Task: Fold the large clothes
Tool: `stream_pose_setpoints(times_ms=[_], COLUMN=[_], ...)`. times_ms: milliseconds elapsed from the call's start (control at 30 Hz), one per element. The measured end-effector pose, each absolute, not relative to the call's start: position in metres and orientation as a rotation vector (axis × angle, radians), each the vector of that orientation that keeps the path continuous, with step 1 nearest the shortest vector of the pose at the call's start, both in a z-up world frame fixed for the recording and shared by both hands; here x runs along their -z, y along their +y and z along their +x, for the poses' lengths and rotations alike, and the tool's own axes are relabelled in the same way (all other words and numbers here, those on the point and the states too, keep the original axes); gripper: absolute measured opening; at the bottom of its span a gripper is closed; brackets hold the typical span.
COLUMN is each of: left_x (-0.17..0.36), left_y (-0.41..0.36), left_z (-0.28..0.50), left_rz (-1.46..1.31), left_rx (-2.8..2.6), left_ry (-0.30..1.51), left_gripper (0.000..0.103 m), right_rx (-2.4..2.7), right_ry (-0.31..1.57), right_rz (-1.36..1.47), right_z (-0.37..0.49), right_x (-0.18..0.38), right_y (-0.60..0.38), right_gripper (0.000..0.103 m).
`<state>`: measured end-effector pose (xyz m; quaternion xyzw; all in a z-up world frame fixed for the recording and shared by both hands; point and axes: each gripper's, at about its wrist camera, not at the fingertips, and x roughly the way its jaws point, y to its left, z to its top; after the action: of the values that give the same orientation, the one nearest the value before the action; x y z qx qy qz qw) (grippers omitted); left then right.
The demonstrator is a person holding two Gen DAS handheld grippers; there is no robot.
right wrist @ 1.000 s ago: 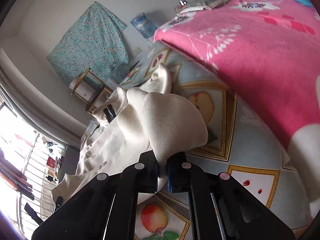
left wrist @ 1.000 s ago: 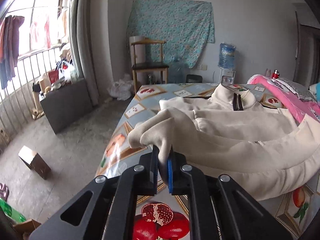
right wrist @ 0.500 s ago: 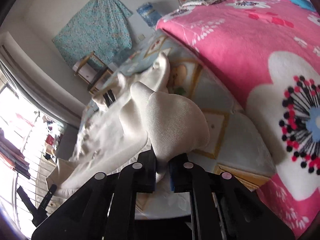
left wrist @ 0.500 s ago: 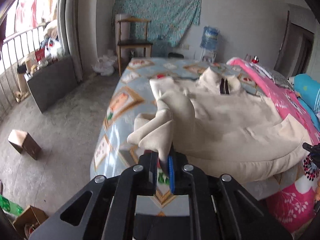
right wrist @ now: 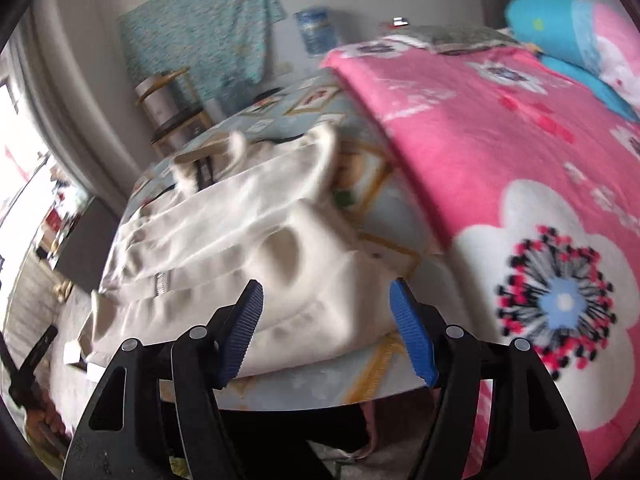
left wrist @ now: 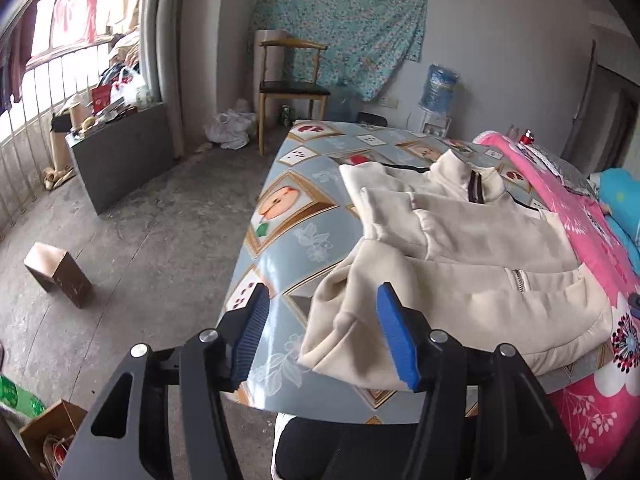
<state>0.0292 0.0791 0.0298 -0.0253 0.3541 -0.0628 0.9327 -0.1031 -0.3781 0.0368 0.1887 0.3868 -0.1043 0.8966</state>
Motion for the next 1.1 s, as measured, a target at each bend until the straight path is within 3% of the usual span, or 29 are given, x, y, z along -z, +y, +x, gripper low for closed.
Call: stream_pose_setpoints(times_ms=[167, 267, 367, 500, 600, 667, 867, 1100], left_x=[-0.005, 0.01, 0.023, 0.034, 0.031, 0.021, -0.027, 0.018], left_y=[0.017, 0.002, 0.001, 0.005, 0.008, 0.01, 0.024, 0.012], left_z=[0.064, 0.078, 0.091, 0.097, 0.092, 0.085, 0.077, 0.128], left_rz=[0.137, 0.206, 0.231, 0.234, 0.234, 0.227, 0.135, 0.151], left_rx=[0.224, 0.213, 0.198, 0.224, 0.245, 0.253, 0.28, 0.227], left_ry=[0.808, 0.808, 0.836, 0.858, 0.826, 0.793, 0.664, 0.793], left_gripper=[0.058, 0.058, 0.049, 0.025, 0.007, 0.006, 0.005, 0.009], right_rx=[0.006, 0.003, -0.041, -0.075, -0.057, -0.044, -0.003, 0.027], right_ry=[0.95, 0.994, 1.043, 1.067, 1.048, 1.001, 0.839, 0.893], right_rz=[0.195, 0.05, 0.024, 0.018, -0.024, -0.051, -0.069, -0.047], right_z=[-0.029, -0.008, 0.008, 0.009, 0.003, -0.004, -0.014, 0.037], right_x=[-0.009, 0.004, 0.019, 0.029, 0.024, 0.012, -0.041, 0.008], right_y=[-0.29, -0.256, -0.244, -0.241, -0.236, -0.231, -0.226, -0.237], right_gripper=[0.066, 0.06, 0.046, 0.005, 0.002, 0.002, 0.002, 0.002])
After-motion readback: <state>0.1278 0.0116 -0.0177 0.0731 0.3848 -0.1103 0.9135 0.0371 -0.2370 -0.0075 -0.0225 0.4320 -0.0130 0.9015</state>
